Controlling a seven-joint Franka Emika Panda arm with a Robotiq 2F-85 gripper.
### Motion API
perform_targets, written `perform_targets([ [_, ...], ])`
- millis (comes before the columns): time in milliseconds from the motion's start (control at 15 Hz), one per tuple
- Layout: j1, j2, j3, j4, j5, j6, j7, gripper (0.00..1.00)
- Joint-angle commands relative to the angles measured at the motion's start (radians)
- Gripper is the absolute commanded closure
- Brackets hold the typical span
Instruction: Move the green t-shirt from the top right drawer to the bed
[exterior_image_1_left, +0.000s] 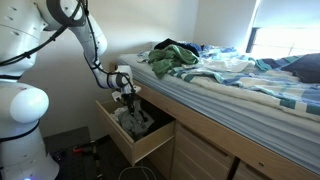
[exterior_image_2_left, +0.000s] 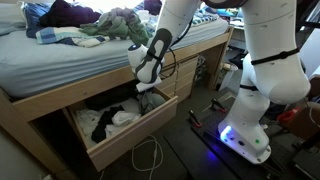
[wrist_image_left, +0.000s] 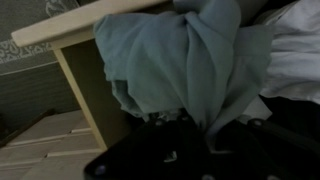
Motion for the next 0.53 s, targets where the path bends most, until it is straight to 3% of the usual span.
perform_targets([
  [0,-0.001,-0.206,0.016,-0.063,-0.161,-0.131,0.099,0.95],
  [467,-0.192,-0.424,0.264,-0.002,-0.349,-0.361,0.147,0.95],
])
